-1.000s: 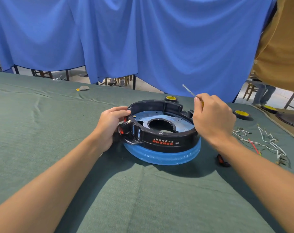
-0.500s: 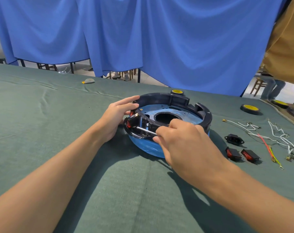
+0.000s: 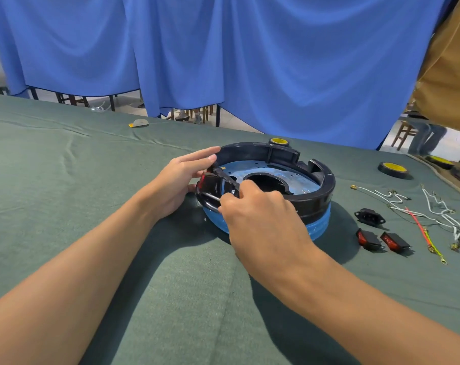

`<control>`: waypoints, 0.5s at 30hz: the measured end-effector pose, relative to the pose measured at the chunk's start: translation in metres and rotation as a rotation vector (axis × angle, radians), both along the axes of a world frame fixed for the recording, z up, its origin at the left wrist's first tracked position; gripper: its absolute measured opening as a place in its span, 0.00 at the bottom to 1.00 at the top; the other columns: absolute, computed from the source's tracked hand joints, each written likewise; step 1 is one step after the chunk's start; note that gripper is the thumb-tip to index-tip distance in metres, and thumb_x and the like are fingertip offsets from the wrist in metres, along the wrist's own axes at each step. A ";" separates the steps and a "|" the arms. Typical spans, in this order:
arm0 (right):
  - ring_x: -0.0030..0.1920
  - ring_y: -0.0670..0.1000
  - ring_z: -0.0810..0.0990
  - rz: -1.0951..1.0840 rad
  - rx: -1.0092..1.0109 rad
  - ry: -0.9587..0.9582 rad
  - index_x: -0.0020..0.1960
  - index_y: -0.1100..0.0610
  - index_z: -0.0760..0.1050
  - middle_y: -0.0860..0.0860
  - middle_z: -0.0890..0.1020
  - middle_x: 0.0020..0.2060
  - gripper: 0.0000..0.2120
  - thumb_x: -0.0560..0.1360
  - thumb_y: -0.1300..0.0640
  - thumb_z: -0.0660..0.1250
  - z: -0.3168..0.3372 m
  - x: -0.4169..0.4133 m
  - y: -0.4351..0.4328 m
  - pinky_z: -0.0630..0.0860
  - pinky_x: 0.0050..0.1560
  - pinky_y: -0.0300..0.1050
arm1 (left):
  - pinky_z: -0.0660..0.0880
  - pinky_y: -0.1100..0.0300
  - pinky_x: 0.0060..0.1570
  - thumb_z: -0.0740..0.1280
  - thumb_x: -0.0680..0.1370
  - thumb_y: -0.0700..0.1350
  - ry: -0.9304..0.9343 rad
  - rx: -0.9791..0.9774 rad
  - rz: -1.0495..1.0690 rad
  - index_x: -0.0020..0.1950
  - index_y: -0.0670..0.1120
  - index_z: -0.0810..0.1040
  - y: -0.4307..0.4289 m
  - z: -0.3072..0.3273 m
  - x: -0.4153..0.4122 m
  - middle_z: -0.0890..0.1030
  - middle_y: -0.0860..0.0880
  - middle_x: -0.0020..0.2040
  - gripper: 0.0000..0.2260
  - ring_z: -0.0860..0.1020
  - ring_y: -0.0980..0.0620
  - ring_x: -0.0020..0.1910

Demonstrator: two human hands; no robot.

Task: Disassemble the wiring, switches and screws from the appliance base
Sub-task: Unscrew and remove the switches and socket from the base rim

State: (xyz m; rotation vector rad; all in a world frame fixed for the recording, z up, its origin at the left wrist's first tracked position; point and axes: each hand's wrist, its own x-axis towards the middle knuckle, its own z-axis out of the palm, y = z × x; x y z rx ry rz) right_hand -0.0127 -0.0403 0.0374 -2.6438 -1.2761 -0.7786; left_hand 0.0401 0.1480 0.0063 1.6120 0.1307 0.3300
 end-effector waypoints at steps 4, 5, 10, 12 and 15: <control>0.22 0.55 0.61 0.029 0.168 0.032 0.35 0.62 0.73 0.57 0.72 0.30 0.11 0.70 0.64 0.75 -0.005 0.009 -0.010 0.62 0.21 0.43 | 0.70 0.53 0.61 0.61 0.81 0.50 -0.007 -0.002 -0.022 0.61 0.56 0.81 0.004 -0.001 0.000 0.82 0.50 0.60 0.12 0.76 0.49 0.57; 0.23 0.54 0.60 0.025 0.162 0.020 0.35 0.62 0.73 0.56 0.72 0.30 0.11 0.70 0.64 0.75 -0.006 0.010 -0.011 0.62 0.22 0.43 | 0.70 0.54 0.57 0.61 0.82 0.50 -0.007 0.001 -0.022 0.61 0.56 0.81 0.004 -0.001 0.000 0.83 0.51 0.58 0.12 0.76 0.51 0.54; 0.24 0.55 0.60 -0.023 0.175 -0.006 0.37 0.61 0.73 0.55 0.69 0.31 0.09 0.70 0.65 0.74 -0.004 0.011 -0.011 0.64 0.22 0.44 | 0.68 0.59 0.47 0.60 0.82 0.51 -0.006 0.002 -0.006 0.60 0.57 0.81 0.004 -0.001 -0.001 0.82 0.52 0.52 0.13 0.74 0.54 0.47; 0.24 0.54 0.58 -0.028 0.199 -0.049 0.36 0.62 0.74 0.54 0.66 0.31 0.08 0.68 0.68 0.73 -0.001 0.010 -0.008 0.61 0.22 0.43 | 0.67 0.59 0.46 0.60 0.82 0.50 -0.014 -0.011 0.003 0.60 0.56 0.82 0.004 -0.001 0.000 0.82 0.55 0.46 0.13 0.73 0.55 0.45; 0.24 0.53 0.57 -0.025 0.212 -0.087 0.35 0.64 0.74 0.54 0.62 0.32 0.07 0.65 0.71 0.58 0.004 0.007 -0.004 0.55 0.24 0.40 | 0.67 0.59 0.46 0.59 0.82 0.49 -0.012 -0.012 0.012 0.60 0.56 0.82 0.004 -0.001 0.000 0.82 0.59 0.40 0.13 0.73 0.55 0.45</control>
